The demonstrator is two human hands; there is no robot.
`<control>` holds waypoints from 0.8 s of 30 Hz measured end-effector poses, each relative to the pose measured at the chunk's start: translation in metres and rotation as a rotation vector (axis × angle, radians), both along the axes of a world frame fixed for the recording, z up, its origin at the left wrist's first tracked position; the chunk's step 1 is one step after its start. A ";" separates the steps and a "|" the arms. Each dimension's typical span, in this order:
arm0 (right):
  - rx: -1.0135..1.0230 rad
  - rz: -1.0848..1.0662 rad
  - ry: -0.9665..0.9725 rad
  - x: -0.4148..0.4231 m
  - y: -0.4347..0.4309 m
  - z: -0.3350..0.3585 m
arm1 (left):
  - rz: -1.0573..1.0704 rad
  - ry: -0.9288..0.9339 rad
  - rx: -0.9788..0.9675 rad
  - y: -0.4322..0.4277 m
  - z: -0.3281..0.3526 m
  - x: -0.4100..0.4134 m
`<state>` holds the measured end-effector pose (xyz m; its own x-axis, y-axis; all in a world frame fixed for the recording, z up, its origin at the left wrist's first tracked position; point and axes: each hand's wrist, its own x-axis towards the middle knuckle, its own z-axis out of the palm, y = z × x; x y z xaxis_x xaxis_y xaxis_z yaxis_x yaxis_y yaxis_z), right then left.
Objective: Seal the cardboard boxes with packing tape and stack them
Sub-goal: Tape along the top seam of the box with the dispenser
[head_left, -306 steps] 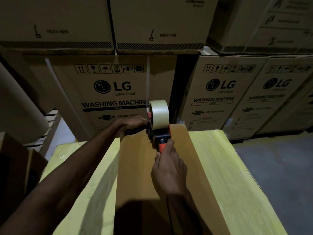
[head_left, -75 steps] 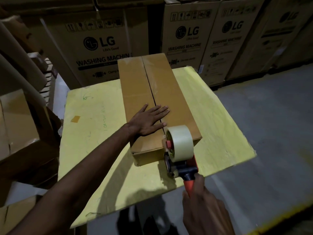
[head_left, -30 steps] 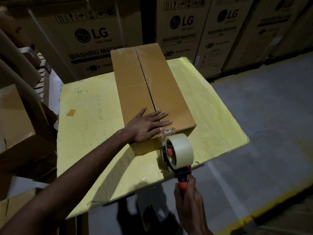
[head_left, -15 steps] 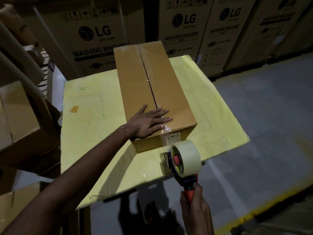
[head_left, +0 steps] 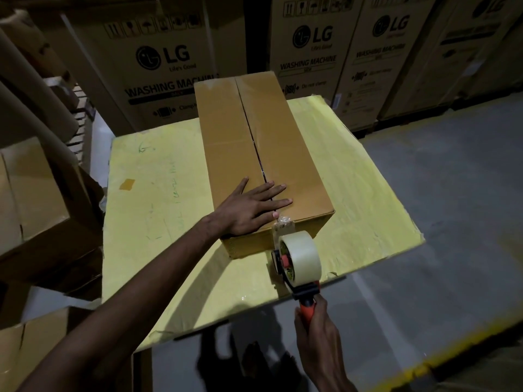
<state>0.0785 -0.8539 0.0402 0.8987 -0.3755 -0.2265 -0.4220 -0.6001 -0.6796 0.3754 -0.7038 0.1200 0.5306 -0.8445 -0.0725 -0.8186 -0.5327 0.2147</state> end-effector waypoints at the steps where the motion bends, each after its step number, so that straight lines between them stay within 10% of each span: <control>1: 0.000 -0.003 -0.010 0.001 0.000 -0.002 | 0.010 0.007 -0.005 -0.001 0.001 -0.001; 8: 0.034 -0.021 -0.036 0.001 -0.003 -0.002 | 0.697 -0.002 -0.896 0.002 0.007 -0.102; 14: 0.086 -0.007 -0.073 0.000 -0.005 0.002 | 1.059 0.405 -0.815 0.003 -0.052 -0.155; 24: 0.098 -0.021 -0.089 -0.002 -0.006 -0.001 | 0.925 1.149 -1.051 -0.022 -0.041 -0.134</control>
<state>0.0764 -0.8602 0.0394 0.9092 -0.3743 -0.1824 -0.3688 -0.5206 -0.7701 0.2419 -0.7261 0.0786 0.8805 -0.2684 -0.3907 0.4143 0.0353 0.9094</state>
